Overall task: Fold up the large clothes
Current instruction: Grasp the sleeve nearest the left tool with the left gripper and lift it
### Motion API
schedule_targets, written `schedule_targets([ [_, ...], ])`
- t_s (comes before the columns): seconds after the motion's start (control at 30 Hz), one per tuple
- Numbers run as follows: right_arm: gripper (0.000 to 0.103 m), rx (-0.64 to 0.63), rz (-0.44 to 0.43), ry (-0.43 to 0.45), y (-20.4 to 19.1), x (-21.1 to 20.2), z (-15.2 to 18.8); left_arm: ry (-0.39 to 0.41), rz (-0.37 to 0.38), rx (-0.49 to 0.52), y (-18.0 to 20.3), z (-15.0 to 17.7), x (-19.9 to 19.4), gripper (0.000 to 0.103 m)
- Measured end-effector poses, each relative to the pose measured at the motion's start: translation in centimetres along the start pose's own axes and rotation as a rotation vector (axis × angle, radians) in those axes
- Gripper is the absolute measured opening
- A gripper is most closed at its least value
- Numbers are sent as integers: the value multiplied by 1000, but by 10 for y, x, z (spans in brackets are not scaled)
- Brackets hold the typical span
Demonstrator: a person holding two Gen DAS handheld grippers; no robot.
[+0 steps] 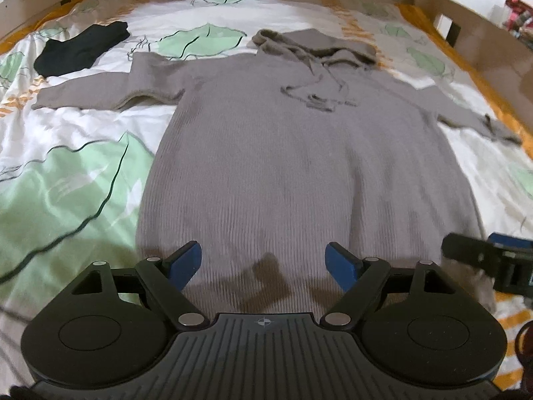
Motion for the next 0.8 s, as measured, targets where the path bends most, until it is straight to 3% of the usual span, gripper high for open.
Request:
schedule_targets([
  [0.23, 103, 2, -49, 3, 0, 26, -15, 57, 90, -52, -18, -35, 30, 81],
  [0.47, 103, 34, -88, 39, 0, 62, -42, 138, 12, -28, -60, -83, 64, 81],
  [0.6, 103, 60, -91, 65, 1, 88, -63, 181, 8, -58, -94, -113, 84, 82],
  [0.67, 103, 74, -97, 79, 1, 101, -73, 204, -4, -80, -113, -128, 95, 87],
  [0.8, 103, 81, -112, 112, -2, 125, -88, 224, -96, -96, -163, -152, 117, 90],
])
Point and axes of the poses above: each gripper's, at about its wrist camera, not at the fingertips, and x roughly the way its jaws point, y to its right, z to its underside, the point moved 9 cm from there along x, roughly the way its jaws point, and after that the axes turned 14 degrees about y, right-handed, at the moved point
